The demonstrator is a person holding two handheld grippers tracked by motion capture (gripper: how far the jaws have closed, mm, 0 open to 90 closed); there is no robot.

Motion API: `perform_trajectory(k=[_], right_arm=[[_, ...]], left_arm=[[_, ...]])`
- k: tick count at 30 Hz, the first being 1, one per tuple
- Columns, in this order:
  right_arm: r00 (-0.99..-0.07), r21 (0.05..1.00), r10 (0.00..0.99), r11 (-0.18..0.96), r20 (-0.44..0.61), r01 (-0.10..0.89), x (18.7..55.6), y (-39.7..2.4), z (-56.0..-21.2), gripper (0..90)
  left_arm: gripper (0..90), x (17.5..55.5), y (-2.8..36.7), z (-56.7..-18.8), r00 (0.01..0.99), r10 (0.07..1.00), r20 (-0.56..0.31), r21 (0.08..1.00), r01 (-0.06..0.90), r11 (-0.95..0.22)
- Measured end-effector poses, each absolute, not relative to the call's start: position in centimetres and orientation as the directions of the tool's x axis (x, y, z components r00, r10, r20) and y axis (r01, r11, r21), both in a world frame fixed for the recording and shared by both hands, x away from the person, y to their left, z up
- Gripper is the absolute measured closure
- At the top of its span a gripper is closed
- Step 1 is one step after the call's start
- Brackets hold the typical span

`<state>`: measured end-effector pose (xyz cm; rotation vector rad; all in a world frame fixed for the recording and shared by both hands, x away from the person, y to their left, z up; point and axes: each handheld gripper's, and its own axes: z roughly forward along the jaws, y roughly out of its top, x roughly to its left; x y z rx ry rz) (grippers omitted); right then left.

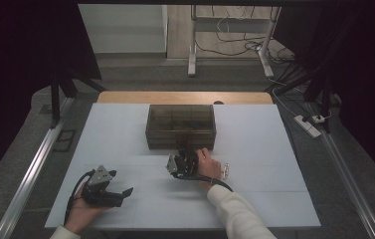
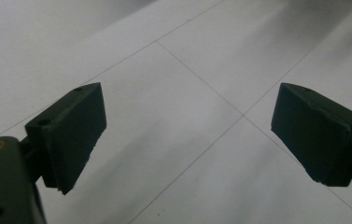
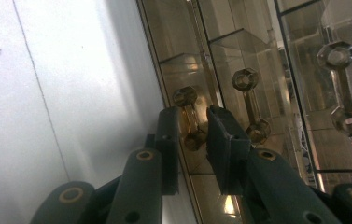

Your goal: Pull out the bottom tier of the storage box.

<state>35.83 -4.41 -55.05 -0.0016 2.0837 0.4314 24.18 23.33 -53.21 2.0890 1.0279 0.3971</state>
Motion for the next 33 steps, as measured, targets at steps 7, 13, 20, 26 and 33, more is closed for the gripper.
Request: perform_trajectory(k=[7,13,20,26,33], right_arm=[[-0.529,0.300,0.172,0.939,-0.831,-0.166,36.00,-4.40,-55.14,74.5],[-0.516,0.308,0.177,0.934,-0.838,-0.179,36.14,-4.39,-55.29,74.6],[-0.498,0.286,0.161,0.940,-0.852,-0.187,36.02,-4.33,-55.50,75.3],[-0.483,0.243,0.128,0.952,-0.866,-0.184,35.83,-4.29,-55.57,76.6],[-0.463,0.215,0.099,0.955,-0.881,-0.204,35.83,-4.38,-55.77,77.8]], left_arm=[[10.1,24.18,23.33,-53.22,0.627,0.777,-0.051,0.747,0.541,-0.388],[10.2,24.17,23.31,-53.23,0.628,0.777,-0.050,0.746,0.541,-0.389],[10.2,24.16,23.31,-53.23,0.627,0.777,-0.048,0.746,0.540,-0.390],[10.2,24.17,23.33,-53.25,0.628,0.777,-0.047,0.745,0.540,-0.391],[10.2,24.18,23.29,-53.27,0.628,0.777,-0.047,0.744,0.541,-0.393]])
